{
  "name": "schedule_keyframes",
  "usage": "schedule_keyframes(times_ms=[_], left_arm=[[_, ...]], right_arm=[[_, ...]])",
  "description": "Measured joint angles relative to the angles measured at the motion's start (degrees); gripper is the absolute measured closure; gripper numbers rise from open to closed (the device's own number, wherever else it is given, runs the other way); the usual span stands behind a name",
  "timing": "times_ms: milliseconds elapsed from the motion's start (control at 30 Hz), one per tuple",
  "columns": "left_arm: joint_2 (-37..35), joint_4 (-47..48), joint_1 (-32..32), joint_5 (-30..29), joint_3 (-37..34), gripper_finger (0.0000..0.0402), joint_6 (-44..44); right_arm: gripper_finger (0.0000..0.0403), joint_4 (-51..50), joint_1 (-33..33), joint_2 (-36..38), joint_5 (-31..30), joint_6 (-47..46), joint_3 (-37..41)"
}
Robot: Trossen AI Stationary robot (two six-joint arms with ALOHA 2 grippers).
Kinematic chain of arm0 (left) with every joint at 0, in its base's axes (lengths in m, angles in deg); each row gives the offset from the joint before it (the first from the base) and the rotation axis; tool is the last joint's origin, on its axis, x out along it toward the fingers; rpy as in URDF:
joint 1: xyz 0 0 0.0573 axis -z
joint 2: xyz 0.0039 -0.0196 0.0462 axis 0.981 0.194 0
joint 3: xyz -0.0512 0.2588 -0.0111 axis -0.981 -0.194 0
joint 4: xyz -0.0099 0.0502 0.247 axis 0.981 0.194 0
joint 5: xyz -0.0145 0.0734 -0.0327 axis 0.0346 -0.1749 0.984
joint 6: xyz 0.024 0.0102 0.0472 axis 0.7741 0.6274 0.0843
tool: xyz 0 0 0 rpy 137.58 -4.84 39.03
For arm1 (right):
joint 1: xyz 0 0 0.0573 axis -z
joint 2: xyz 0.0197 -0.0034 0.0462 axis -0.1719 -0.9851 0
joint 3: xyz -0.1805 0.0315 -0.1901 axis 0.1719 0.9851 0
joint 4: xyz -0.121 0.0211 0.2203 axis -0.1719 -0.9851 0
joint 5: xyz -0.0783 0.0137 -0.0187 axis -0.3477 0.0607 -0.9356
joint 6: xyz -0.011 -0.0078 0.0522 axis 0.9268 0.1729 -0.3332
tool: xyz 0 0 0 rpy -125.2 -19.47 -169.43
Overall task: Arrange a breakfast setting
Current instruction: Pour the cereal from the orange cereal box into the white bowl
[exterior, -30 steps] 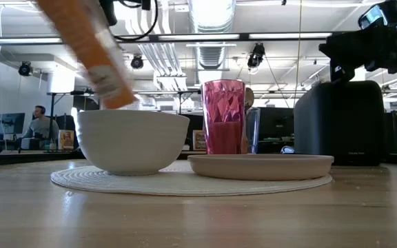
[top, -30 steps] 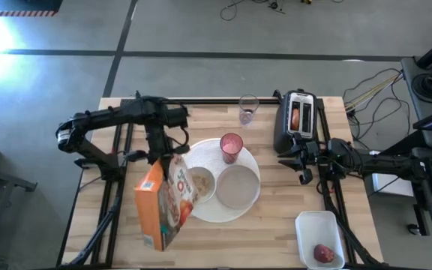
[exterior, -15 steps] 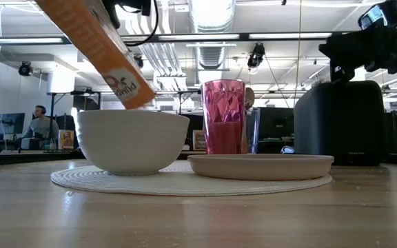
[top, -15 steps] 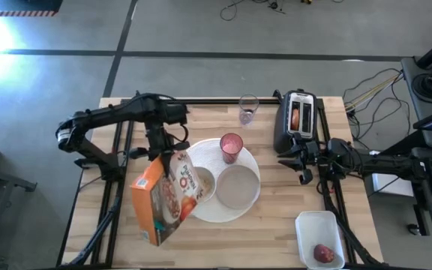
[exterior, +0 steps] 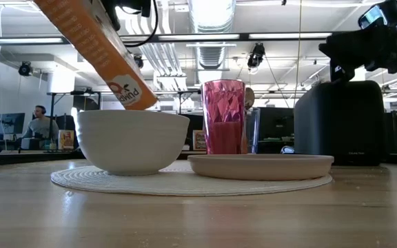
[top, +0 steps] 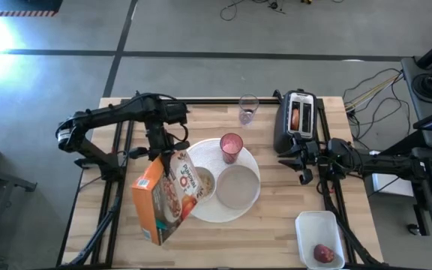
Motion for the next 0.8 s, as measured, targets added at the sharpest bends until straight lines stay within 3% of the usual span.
schedule_keyframes(times_ms=[400,800], left_arm=[[-1.26,0.0,1.2,-3.55,-0.01,0.0402,2.51],[-5.79,0.02,8.57,-14.2,-0.01,0.0402,3.84]], right_arm=[[0.0319,-0.21,-0.02,0.0,0.05,1.06,0.0],[0.0319,-0.31,-0.02,0.0,0.07,1.27,-0.02]])
